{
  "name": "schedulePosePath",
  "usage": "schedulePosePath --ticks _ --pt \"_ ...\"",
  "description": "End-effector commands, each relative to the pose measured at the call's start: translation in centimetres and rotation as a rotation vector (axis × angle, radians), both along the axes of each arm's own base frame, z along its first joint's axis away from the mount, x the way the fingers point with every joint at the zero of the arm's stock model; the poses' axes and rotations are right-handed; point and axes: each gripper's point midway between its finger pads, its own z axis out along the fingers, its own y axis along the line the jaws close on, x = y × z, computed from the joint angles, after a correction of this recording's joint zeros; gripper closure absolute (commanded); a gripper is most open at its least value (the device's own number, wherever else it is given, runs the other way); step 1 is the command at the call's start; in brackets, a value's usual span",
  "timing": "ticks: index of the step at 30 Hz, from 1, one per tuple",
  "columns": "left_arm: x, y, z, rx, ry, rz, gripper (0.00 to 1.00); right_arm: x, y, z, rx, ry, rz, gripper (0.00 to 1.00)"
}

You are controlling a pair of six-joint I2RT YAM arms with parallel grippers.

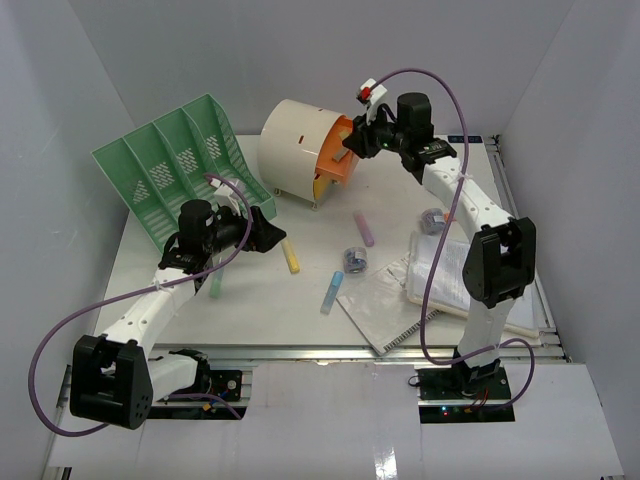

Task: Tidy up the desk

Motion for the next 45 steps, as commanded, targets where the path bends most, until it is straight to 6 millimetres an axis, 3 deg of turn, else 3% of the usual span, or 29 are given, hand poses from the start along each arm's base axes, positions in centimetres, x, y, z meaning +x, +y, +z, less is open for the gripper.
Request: schedulePosePath --ticks 1,6,12,15,17,20,23,25,26,28,30,34,36,40,41,43,44,45 --pt "0.1 -0.1 2.5 -0.002 -0.073 -0.007 0.02 1.0 0.3 3.4 0.009 -0.098 -0.012 0.57" --pt "0.1 -0.1 2.5 -0.001 -0.073 -0.007 0.02 1.2 0.3 3.6 0.006 -0.105 -0.018 0.32" --pt "-0.3 -0.5 2.7 -0.01 -0.081 -0.038 0.02 -0.4 -0.1 5.9 0.033 -0.121 0.002 0.28" --pt "-1.0 -1.4 3.3 -0.026 -0.11 -0.094 0.05 -3.4 -1.3 7.5 0.076 -0.105 0.103 0.31" --pt "-1.3 -2.2 3.9 -0.032 -0.135 -0.118 0.15 -6.6 -2.0 8.0 0.115 -0.074 0.204 0.33" --pt "-1.3 -3.2 4.8 -0.045 -0.136 -0.124 0.31 -9.7 -5.4 4.9 0.136 0.027 0.236 0.46" --pt "-1.9 -6.0 7.6 -0.047 -0.19 -0.162 0.51 -13.9 -8.3 -0.8 0.124 0.114 0.243 0.54" --pt "-1.9 -7.8 9.1 -0.029 -0.22 -0.182 0.67 -15.7 -9.7 -3.1 0.128 0.152 0.248 0.59" --pt "-1.6 -9.0 10.9 -0.022 -0.248 -0.186 0.77 -17.3 -10.4 -4.7 0.139 0.173 0.263 0.61" --pt "-1.9 -11.7 11.4 0.016 -0.244 -0.242 0.89 -18.7 -11.4 -6.2 0.153 0.183 0.257 0.64" --pt "-1.0 -13.9 11.0 0.053 -0.213 -0.268 0.91 -19.3 -13.3 -6.0 0.152 0.135 0.207 0.66" --pt "1.5 -18.4 13.8 0.092 -0.267 -0.264 0.92 -19.5 -15.5 -4.6 0.195 0.093 0.144 0.68" --pt "2.9 -20.6 11.6 0.155 -0.233 -0.271 0.91 -19.6 -16.0 -4.4 0.205 0.082 0.126 0.69" --pt "6.7 -24.1 11.1 0.247 -0.251 -0.209 0.91 -19.6 -16.7 -4.5 0.218 0.083 0.102 0.68" --pt "7.9 -24.5 12.2 0.266 -0.274 -0.171 0.91 -19.6 -16.9 -4.4 0.218 0.079 0.095 0.69" --pt "10.5 -25.4 11.3 0.336 -0.279 -0.087 0.91 -19.5 -17.1 -4.2 0.217 0.073 0.085 0.69" --pt "11.5 -25.5 12.5 0.345 -0.303 -0.045 0.91 -19.5 -17.2 -4.2 0.217 0.07 0.081 0.69" --pt "12.4 -25.9 12.0 0.373 -0.314 -0.024 0.91 -19.5 -17.3 -4.1 0.217 0.068 0.078 0.69"
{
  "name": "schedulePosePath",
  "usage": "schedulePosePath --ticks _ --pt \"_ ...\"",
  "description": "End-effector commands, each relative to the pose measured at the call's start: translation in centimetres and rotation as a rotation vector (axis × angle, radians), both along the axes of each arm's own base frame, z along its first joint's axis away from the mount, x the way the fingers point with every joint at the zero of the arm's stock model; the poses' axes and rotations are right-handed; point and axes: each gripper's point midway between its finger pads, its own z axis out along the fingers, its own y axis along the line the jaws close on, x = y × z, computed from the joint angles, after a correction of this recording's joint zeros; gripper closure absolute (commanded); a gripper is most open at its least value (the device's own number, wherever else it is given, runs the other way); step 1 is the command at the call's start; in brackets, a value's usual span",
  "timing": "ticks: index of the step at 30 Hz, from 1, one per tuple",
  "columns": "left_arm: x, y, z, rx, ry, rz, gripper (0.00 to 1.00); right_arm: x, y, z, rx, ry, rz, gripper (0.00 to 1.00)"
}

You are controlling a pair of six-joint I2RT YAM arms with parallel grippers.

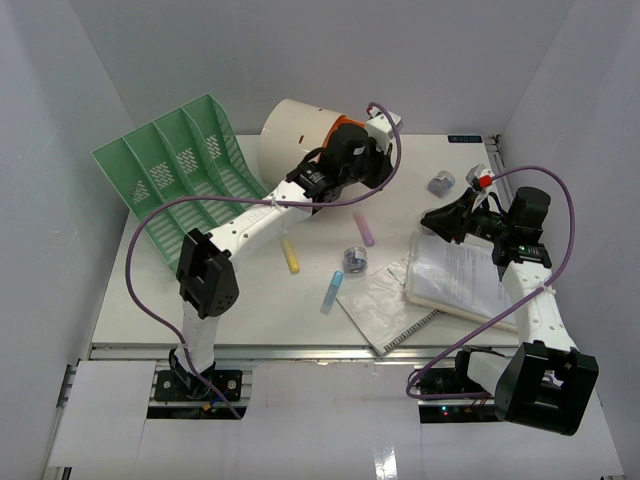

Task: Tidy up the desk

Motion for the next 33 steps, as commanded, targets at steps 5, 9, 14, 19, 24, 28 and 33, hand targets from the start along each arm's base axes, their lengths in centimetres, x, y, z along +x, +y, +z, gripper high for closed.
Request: schedulePosePath --ticks 5,9,14,19,24,28,33 --pt "5.4 0.3 1.6 0.164 -0.192 0.245 0.9 -0.1 -0.3 0.6 0.013 -0.022 -0.001 0.68" --pt "6.1 0.1 0.0 0.202 -0.206 0.261 0.89 0.0 -0.4 0.5 0.014 -0.018 -0.005 0.68" --pt "6.8 1.5 -2.0 0.305 -0.228 0.332 0.88 0.1 -0.4 0.5 0.01 -0.021 -0.013 0.68" --pt "7.3 4.8 -2.9 0.437 -0.262 0.44 0.83 0.2 -0.5 0.3 0.01 -0.013 -0.018 0.68" --pt "7.4 7.0 -2.8 0.503 -0.281 0.508 0.6 0.3 -0.5 0.1 0.01 -0.008 -0.019 0.68" --pt "7.8 8.1 -2.3 0.513 -0.289 0.547 0.39 0.3 -0.6 0.0 0.008 -0.009 -0.023 0.68" --pt "8.0 9.1 -0.9 0.509 -0.311 0.583 0.2 0.3 -0.6 -0.1 0.008 -0.009 -0.022 0.68"
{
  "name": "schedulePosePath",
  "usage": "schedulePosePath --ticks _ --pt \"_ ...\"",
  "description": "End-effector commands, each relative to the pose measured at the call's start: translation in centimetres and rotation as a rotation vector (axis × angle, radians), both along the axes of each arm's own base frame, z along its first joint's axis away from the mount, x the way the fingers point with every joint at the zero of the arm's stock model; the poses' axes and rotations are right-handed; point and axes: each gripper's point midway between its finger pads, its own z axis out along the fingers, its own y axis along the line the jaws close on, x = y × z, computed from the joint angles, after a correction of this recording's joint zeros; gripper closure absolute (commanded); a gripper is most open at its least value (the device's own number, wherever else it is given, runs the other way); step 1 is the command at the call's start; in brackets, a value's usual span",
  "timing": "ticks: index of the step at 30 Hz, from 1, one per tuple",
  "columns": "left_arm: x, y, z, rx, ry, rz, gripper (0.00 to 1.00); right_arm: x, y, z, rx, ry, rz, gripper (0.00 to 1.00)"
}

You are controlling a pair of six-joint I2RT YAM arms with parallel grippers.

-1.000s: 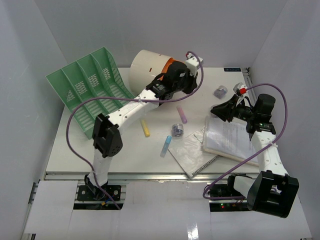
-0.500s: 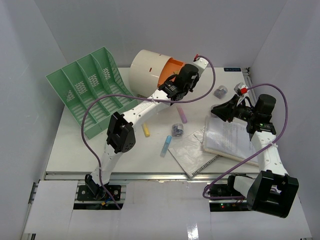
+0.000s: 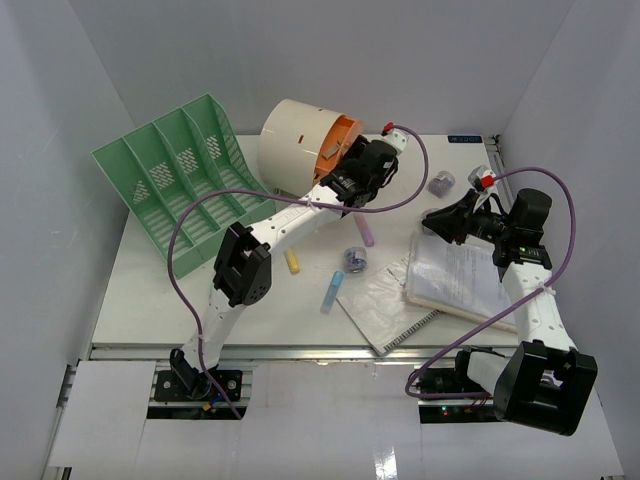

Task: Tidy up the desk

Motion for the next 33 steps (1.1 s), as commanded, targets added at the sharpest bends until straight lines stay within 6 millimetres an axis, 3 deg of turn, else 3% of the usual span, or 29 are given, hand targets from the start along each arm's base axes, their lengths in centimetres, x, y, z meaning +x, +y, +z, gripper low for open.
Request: schedulePosePath --ticks 1,12,18,21,24,25,26,31,32,33 --pt "-0.1 2.8 6.6 -0.046 -0.107 0.07 0.18 0.2 -0.2 0.4 -0.006 -0.037 0.001 0.68" --pt "1.3 6.2 5.4 -0.021 -0.085 0.135 0.08 0.3 -0.4 0.5 -0.005 -0.038 -0.005 0.68" --pt "1.1 7.1 6.5 -0.048 -0.084 0.133 0.07 0.4 -0.5 0.3 -0.005 -0.032 -0.01 0.68" --pt "-0.4 4.9 7.2 -0.12 -0.033 -0.014 0.07 0.2 -0.3 0.1 -0.001 -0.027 0.007 0.65" --pt "-3.6 2.9 8.7 -0.238 0.029 -0.194 0.06 0.2 -0.1 -0.3 0.002 -0.012 0.031 0.61" --pt "-4.8 3.0 10.6 -0.291 0.017 -0.221 0.06 0.3 0.0 -0.5 0.0 -0.003 0.032 0.6" --pt "-5.9 2.8 10.2 -0.314 0.049 -0.262 0.06 0.3 0.5 -0.6 -0.007 0.003 0.046 0.57" --pt "-11.0 5.3 11.4 -0.436 0.058 -0.323 0.06 3.2 2.9 -1.9 -0.121 0.065 0.035 0.51" --pt "-11.9 6.0 11.2 -0.451 0.061 -0.322 0.06 4.5 2.7 -2.3 -0.159 0.078 -0.022 0.49" --pt "-13.2 7.1 10.7 -0.5 0.081 -0.309 0.06 5.3 3.8 -2.2 -0.17 0.086 -0.011 0.47"
